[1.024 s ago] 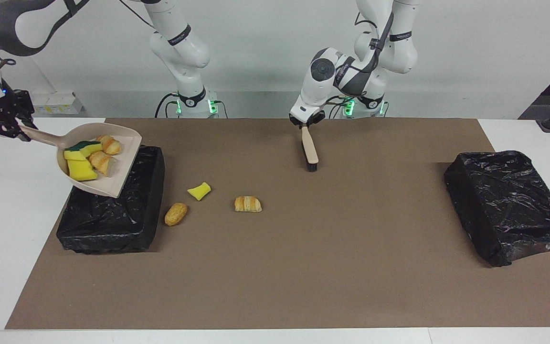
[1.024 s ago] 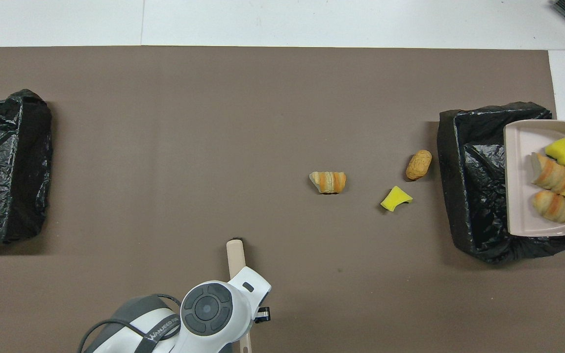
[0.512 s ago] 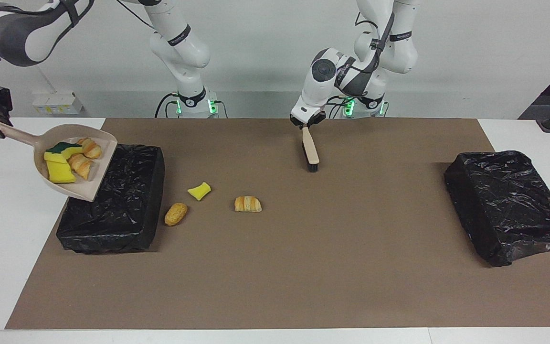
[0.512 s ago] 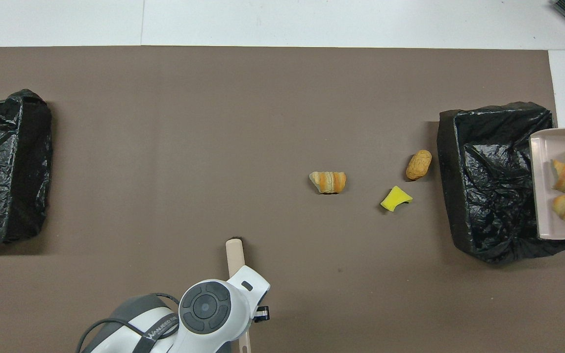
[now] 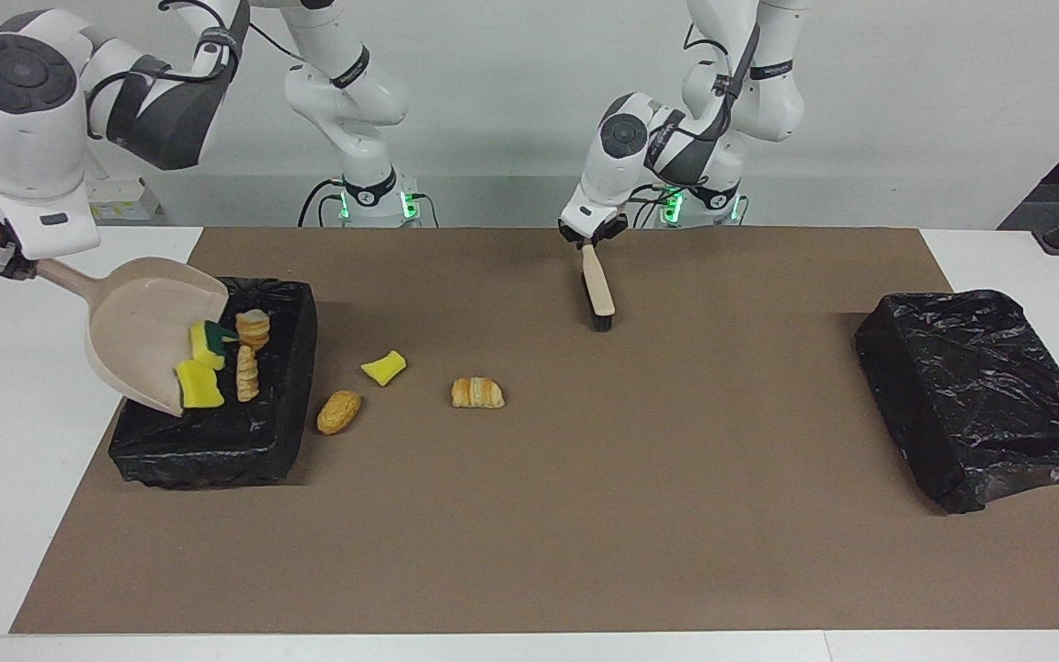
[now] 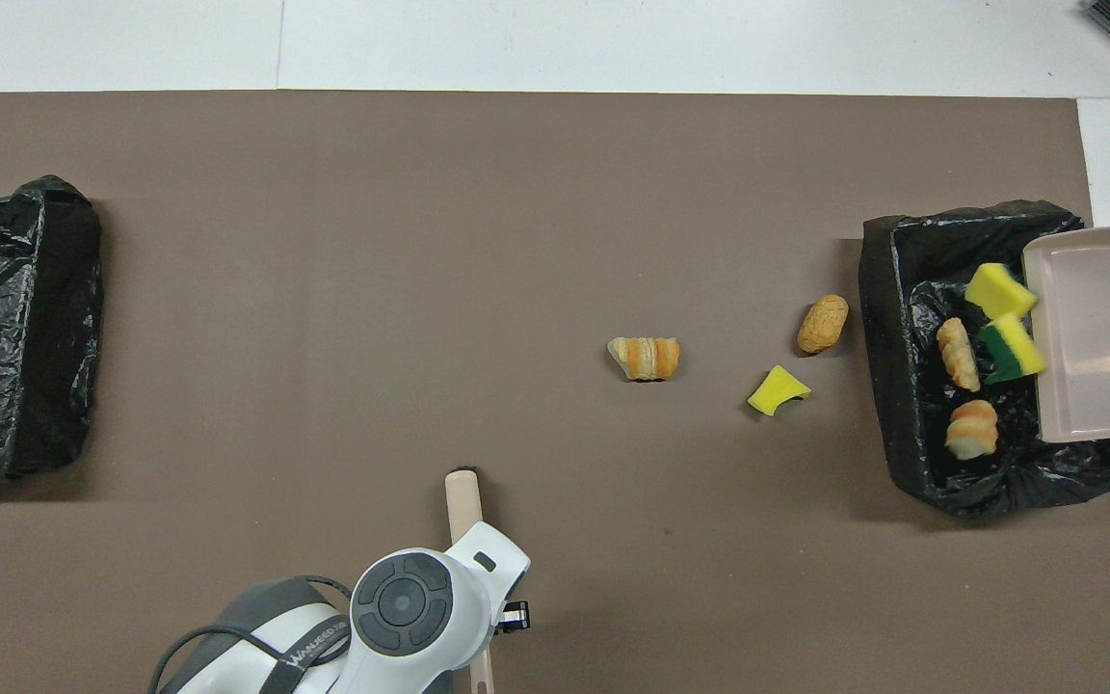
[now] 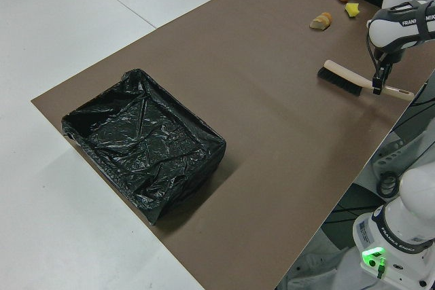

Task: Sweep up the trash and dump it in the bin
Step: 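Tilt the dustpan with the right gripper to dump pieces into the bin, then bring the empty dustpan back to the table center with the right gripper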

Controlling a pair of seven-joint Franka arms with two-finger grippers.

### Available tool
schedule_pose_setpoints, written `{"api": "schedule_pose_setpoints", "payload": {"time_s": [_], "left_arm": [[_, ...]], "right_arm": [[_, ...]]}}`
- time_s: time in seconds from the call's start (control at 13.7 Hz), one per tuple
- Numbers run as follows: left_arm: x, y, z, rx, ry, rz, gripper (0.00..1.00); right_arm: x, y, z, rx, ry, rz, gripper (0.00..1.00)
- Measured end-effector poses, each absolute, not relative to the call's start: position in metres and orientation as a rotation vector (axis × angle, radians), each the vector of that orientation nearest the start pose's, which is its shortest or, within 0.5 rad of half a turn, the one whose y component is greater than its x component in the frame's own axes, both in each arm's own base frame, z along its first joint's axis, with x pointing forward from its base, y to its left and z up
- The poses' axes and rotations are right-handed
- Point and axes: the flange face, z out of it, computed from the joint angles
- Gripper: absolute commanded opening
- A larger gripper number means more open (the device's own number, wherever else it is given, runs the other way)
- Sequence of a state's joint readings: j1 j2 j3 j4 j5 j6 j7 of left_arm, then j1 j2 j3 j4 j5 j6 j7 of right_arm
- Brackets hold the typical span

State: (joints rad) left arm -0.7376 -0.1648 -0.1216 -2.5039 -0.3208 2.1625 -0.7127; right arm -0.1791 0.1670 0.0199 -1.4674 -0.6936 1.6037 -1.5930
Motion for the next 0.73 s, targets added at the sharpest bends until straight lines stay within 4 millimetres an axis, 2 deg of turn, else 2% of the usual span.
{"api": "schedule_pose_setpoints", "payload": {"time_s": [0.22, 0.51, 0.73], "left_arm": [[0.279, -0.339, 0.343, -3.148, -0.1, 0.476, 1.0], [0.325, -0.326, 0.391, -3.163, -0.197, 0.521, 1.0], [0.347, -0.315, 0.414, -3.178, -0.248, 0.522, 1.0]], "right_arm": [[0.596, -0.134, 0.609, -2.523, -2.362, 1.057, 0.0], [0.596, -0.112, 0.617, -2.51, -2.385, 1.065, 0.0], [0.594, -0.097, 0.629, -2.507, -2.394, 1.05, 0.0]]}}
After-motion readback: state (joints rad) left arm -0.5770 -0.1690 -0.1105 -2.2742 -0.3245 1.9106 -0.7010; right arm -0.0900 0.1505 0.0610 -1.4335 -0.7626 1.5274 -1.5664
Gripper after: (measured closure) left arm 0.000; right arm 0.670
